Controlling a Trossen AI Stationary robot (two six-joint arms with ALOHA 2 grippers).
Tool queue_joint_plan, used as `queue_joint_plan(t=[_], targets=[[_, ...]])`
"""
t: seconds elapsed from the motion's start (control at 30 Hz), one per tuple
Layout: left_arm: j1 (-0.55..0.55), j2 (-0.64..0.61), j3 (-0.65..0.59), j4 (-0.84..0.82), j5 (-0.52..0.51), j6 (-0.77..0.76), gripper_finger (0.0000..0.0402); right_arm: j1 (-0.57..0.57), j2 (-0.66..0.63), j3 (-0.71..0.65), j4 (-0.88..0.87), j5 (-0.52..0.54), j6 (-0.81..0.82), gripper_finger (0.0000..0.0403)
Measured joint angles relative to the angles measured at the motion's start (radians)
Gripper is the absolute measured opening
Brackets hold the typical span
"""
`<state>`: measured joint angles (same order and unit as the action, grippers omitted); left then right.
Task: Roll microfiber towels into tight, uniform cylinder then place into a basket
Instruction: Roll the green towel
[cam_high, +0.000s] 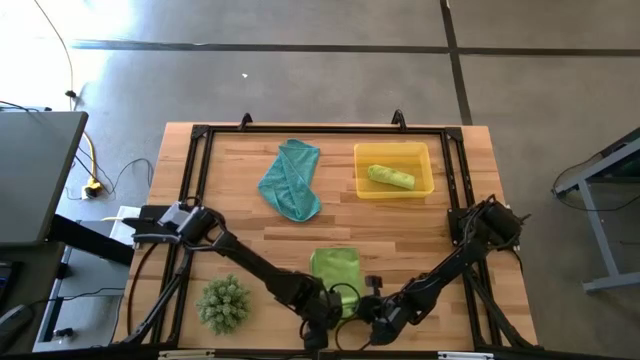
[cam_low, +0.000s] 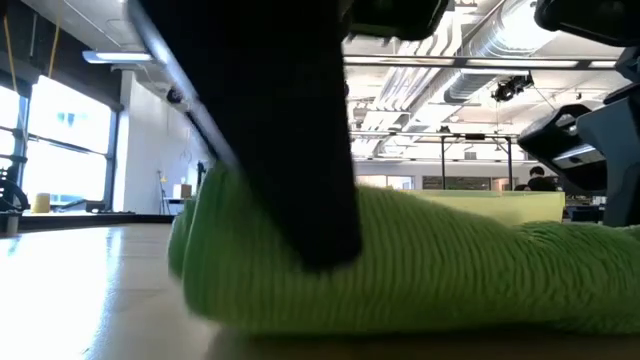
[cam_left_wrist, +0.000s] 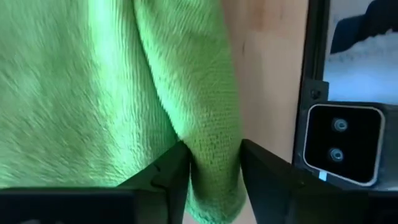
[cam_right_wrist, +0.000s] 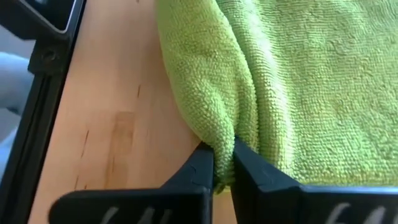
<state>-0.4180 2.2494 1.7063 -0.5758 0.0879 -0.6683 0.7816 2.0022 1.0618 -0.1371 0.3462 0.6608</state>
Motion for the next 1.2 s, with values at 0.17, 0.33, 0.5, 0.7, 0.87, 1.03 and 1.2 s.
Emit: queue_joint_plan(t=[0.17, 0.33, 0.5, 0.7, 0.87, 1.03, 1.2], targets=[[0.006, -0.002, 0.081, -0.093, -0.001, 0.15, 0.0135, 0.004, 0.0, -0.001, 0.003, 0.001, 0.065, 0.0008], [0.005, -0.003, 0.167, -0.253, -0.046, 0.224, 0.0132, 0.005, 0.0, -0.002, 0.005, 0.0, 0.158, 0.0005], [-0.002, -0.005, 0.212, -0.419, -0.1, 0.217, 0.0132, 0.02, 0.0, -0.002, 0.007, 0.004, 0.235, 0.0005], [-0.051, -0.005, 0.205, -0.42, -0.104, 0.225, 0.0131, 0.042, 0.0, -0.005, 0.023, 0.02, 0.312, 0.0005], [-0.081, -0.022, 0.223, -0.638, -0.266, 0.229, 0.0125, 0.043, 0.001, -0.005, 0.023, 0.034, 0.385, 0.0005], [-0.101, -0.088, 0.191, -0.759, -0.391, 0.227, 0.0101, 0.031, 0.001, -0.006, 0.022, 0.035, 0.413, 0.0005], [-0.117, -0.239, 0.014, -0.675, -0.4, 0.218, 0.0082, 0.0, -0.004, -0.006, 0.022, 0.005, 0.411, 0.0005]])
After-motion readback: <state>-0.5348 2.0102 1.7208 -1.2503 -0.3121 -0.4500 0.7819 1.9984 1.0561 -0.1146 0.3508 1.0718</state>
